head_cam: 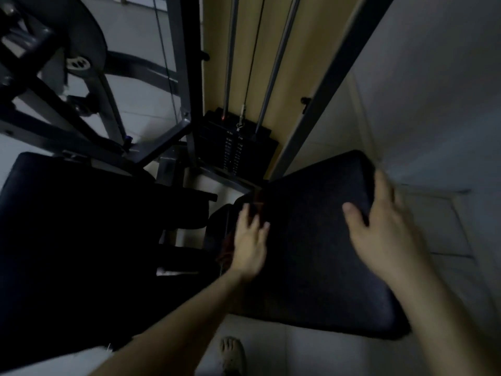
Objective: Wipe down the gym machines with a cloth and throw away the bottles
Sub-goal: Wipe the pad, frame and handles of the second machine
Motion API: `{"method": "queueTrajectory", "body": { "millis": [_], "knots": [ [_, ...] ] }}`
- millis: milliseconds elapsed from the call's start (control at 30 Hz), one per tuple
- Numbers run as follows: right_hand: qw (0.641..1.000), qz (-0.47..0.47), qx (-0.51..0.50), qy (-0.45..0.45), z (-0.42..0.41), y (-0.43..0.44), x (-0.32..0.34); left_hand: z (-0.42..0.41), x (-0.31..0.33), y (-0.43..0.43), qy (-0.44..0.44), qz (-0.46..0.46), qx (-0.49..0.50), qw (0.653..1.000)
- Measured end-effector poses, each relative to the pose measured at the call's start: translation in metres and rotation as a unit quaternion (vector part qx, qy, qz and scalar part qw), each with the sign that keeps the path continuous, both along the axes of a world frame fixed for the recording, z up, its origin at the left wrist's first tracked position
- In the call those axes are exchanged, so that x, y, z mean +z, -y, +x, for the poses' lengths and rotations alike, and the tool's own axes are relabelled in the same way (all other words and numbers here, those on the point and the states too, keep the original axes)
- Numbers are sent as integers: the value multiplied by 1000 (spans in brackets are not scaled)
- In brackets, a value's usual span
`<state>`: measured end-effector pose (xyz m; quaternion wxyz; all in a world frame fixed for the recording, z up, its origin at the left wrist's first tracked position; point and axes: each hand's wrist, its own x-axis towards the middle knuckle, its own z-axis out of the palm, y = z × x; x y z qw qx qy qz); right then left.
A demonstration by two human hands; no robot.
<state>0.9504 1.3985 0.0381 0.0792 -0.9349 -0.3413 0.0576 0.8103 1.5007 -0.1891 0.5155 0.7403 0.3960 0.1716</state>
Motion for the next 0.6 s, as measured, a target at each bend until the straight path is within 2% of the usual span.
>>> {"method": "queueTrajectory", "body": {
  "millis": [33, 133, 200, 233, 333, 400, 433, 533, 600],
  "knots": [
    [1000, 6, -1, 3, 1, -3, -4, 15, -16, -32, -54, -16, 14, 998],
    [998, 8, 20, 61, -6, -4, -19, 28, -52, -73, -180, -153, 115, 965],
    [999, 32, -11, 33, -2, -5, -20, 35, -49, -69, -202, -148, 96, 963],
    [998, 54, -13, 17, -2, -6, -21, 35, -34, -65, -195, -110, 79, 971],
    [993, 119, -11, 12, 2, -8, -21, 70, 39, -44, -89, 12, 27, 996],
    [980, 185, -51, -54, 4, -5, -22, 107, 110, -20, 24, 46, -1, 999],
    [961, 242, -91, -94, 7, -3, -16, 121, 143, -2, 67, 54, -34, 996],
    [875, 379, -235, -190, 13, 0, -8, 119, 182, 35, 169, 158, -160, 960],
    [844, 411, -263, -223, 14, 3, -8, 93, 159, 31, 186, 248, -227, 923]
  ]
}}
